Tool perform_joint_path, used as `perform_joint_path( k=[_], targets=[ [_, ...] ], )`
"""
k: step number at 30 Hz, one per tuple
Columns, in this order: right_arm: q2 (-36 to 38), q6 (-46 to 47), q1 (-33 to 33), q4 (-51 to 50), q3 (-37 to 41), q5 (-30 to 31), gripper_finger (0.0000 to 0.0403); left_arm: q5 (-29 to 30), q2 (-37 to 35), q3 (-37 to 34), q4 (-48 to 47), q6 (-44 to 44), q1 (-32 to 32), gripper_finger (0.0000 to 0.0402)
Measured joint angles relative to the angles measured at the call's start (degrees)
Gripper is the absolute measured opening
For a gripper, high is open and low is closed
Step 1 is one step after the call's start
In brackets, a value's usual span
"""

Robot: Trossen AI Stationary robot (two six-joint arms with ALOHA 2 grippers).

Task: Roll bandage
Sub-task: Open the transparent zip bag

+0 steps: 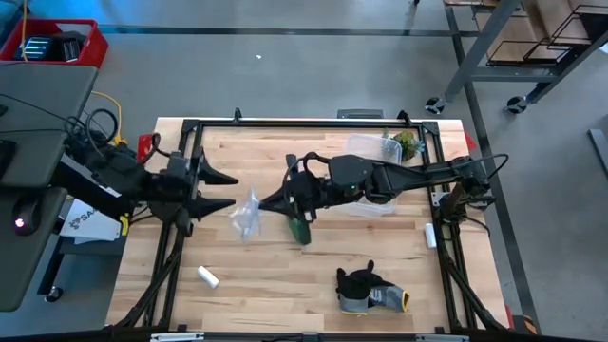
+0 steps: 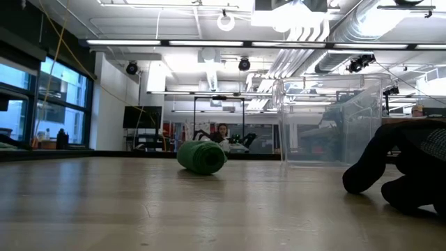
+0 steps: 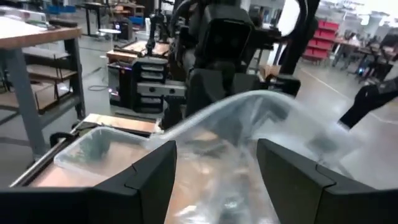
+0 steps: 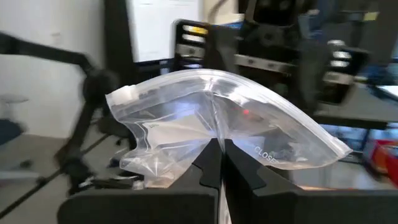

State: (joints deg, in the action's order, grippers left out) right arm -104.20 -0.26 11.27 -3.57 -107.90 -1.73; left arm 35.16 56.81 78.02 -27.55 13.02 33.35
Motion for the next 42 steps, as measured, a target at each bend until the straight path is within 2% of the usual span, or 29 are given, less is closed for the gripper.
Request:
perform_joint_path(
  k=[2,7,12,18,28,32,37,38,42],
  targets=[
    [0.0,0.6,0.0,0.0,0.0,-2.0,0.0000,-0.4,0.5,-0.1,0.3,-0.5,0.4,0.0221],
    [0.0,1.4,0.1,0.2,0.0,-1.9,0.0000,-1.2,0.7,-0.1,0.3,0.9,2.1,0.0221],
    [0.0,-0.1,-0.9,-1.5,0.0,-2.9,0.0000,-1.7,2.6,-0.2,-0.8,6.1,2.7,0.0221],
    [0.0,-3.2,-2.0,-3.0,0.0,-1.4,0.0000,3.2,4.7,-0.1,-3.0,8.7,2.7,0.0221],
    [0.0,-3.2,-2.1,-4.5,0.0,-1.8,0.0000,3.2,7.1,-0.1,-5.1,8.3,1.3,0.0212],
    [0.0,-3.2,-1.9,-4.0,0.0,-2.0,0.0000,2.8,7.9,-0.1,-5.0,6.5,0.7,0.0160],
    [0.0,-1.8,-1.5,-4.4,0.0,-3.0,0.0000,2.6,7.7,0.7,-4.7,2.7,0.0,0.0029],
    [0.0,-1.3,-1.5,-4.7,0.0,-3.0,0.0000,2.4,7.5,1.2,-5.1,2.4,0.0,0.0015],
    [0.2,2.1,-1.0,-8.9,0.0,-2.6,0.0000,2.8,6.2,2.5,-9.8,3.1,0.1,0.0003]
  ],
)
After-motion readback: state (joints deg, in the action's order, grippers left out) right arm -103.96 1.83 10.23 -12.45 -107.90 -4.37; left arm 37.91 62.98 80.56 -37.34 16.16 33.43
